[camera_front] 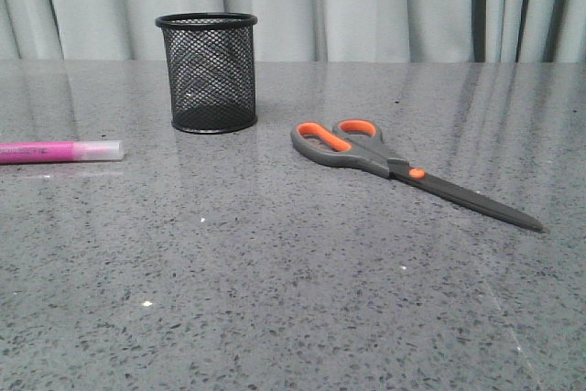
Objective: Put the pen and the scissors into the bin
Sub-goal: 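Move the left gripper down over the pink highlighter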
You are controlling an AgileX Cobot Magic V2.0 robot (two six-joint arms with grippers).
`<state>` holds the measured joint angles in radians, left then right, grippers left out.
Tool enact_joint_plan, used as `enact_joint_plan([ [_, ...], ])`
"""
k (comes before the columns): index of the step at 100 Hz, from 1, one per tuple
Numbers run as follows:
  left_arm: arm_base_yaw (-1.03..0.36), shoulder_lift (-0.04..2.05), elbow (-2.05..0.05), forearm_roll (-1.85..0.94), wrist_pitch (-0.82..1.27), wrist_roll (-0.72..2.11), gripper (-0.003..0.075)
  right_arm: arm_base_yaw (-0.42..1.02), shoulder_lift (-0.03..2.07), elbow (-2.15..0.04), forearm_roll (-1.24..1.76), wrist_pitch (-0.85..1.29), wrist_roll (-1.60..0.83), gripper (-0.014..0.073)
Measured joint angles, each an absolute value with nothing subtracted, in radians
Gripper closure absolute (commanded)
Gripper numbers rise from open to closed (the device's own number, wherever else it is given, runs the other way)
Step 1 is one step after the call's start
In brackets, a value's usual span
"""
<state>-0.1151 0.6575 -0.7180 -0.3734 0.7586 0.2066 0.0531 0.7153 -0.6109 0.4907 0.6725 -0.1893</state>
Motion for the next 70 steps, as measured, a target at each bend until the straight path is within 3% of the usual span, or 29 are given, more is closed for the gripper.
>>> enact_joint_plan([
  [13, -0.115, 0.657, -0.731, -0.392, 0.759, 0.248, 0.0419, 0.053, 0.715, -0.611, 0.491, 0.675, -0.189, 0.0265],
  [20, -0.115, 0.657, -0.736, -0.394, 0.759, 0.255, 0.036, 0.053, 0.715, -0.611, 0.491, 0.675, -0.189, 0.0265],
  [42, -0.115, 0.738, -0.811, -0.398, 0.817, 0.364, 0.037, 0.053, 0.715, -0.611, 0.49, 0.675, -0.19, 0.0265],
  [70, -0.115, 1.054, -1.028, -0.398, 1.048, 0.69, 0.037, 0.053, 0.715, -0.611, 0.489, 0.689, -0.204, 0.0265],
])
